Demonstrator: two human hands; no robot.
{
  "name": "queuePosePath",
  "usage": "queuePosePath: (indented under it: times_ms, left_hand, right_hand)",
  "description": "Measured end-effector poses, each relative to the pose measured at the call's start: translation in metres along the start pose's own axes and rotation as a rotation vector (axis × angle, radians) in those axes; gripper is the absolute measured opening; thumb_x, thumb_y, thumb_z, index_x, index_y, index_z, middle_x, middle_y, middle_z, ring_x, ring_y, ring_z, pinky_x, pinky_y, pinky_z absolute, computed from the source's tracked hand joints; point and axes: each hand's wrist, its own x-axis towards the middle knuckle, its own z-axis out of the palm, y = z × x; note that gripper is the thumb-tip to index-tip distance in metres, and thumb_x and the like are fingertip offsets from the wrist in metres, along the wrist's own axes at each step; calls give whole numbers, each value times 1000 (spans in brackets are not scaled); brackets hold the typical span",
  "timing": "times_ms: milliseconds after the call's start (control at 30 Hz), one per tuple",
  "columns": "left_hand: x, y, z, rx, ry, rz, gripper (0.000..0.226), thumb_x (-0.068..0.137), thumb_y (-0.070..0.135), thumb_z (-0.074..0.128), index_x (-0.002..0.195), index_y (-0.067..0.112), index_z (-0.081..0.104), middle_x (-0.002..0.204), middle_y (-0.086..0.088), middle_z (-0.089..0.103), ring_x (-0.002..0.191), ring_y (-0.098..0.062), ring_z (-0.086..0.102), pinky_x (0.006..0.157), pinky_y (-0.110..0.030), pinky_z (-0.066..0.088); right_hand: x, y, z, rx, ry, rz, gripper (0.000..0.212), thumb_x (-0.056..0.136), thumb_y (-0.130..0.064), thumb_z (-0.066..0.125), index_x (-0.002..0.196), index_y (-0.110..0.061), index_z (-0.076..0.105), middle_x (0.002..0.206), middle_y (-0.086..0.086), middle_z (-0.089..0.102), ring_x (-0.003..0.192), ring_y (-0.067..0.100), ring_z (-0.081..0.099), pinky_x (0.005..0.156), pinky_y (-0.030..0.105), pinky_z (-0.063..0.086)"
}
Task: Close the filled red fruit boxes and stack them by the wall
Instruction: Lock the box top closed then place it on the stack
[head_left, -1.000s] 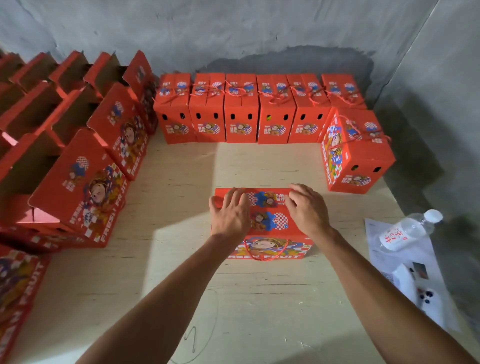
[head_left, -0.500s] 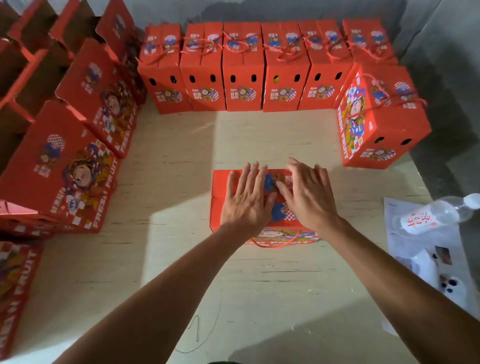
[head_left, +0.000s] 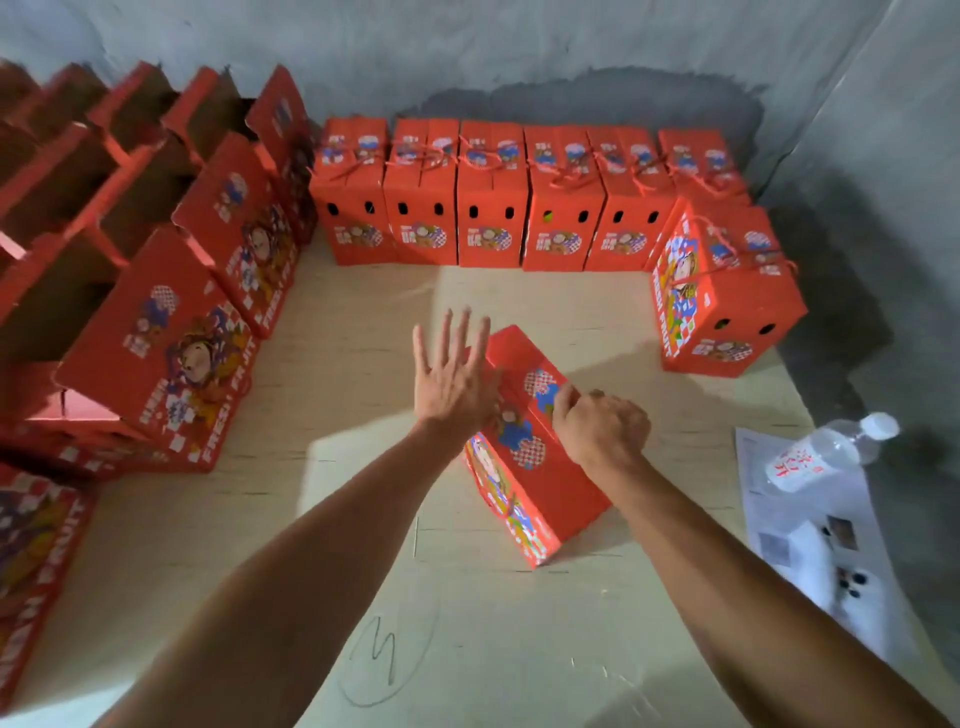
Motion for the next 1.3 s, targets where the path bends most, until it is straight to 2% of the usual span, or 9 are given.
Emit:
queuePosePath:
  times_ms: [67,133,200,433,633,767,967,1133,1300]
  left_hand:
    - [-24,1,0,-289,-4,-466,99,94,74,43,164,15,4,172,-9,2,158,-32,0,122,-54,-12]
    - [-48,0,8,-855,-62,-723,102,87,71,62,156,3,30,157,-18,40,146,-33,36,121,-47,31]
    - [-68,-3,7,-1367,-212,-762,67,87,61,70,119,2,70,107,-11,74,104,-27,69,84,-35,56]
    - [-88,-19,-15,-1006,-419,-724,77,80,80,62,91,5,73,88,-9,73,86,-25,71,71,-30,49]
    - [-40,-10,-135,-1092,-31,-438,56,94,48,56,53,10,64,52,3,64,45,-12,56,47,-18,41]
    - [-51,7,-151,-839,-57,-214,47,101,37,51,76,7,77,74,-10,75,76,-25,72,71,-31,57]
    - [-50,1,-139,-596,139,-189,46,100,49,51,70,16,65,66,2,67,67,-28,64,58,-31,49]
    - [-28,5,-129,-841,90,-130,33,106,37,43,88,15,60,76,3,65,69,-23,63,61,-32,47]
    - [7,55,-113,-863,168,-28,41,107,48,40,124,20,65,112,-5,71,96,-22,69,82,-41,57]
  right_hand:
    - [-10,13,20,327,-91,-10,55,105,-47,33,154,-22,38,135,14,64,116,38,65,94,42,50]
    - [-31,18,31,976,-314,212,54,100,-64,42,144,-34,53,142,4,63,117,28,67,98,36,50]
    - [-54,13,38,1354,-539,459,61,84,-74,63,117,-25,75,117,4,76,99,23,75,92,40,59]
    - [-69,12,4,1784,-270,438,18,85,-16,80,100,-5,79,95,14,76,76,25,70,71,38,57]
    - [-74,-21,-98,1446,-72,-141,47,90,-47,66,123,-14,64,99,-1,80,78,11,74,70,28,53]
    - [-101,-70,-74,1157,-194,-315,47,97,-23,69,139,-19,50,122,6,71,112,18,68,83,29,55]
    - [-72,-93,-79,1310,-77,-151,32,100,-16,56,132,-17,53,102,-1,65,90,20,59,77,28,48]
    - [-8,-67,-141,1147,140,-117,41,99,-18,56,140,-21,51,108,8,71,63,12,62,52,23,49]
    - [56,-43,-185,1236,174,-73,44,99,-11,55,141,-18,47,76,1,75,59,12,66,61,40,59]
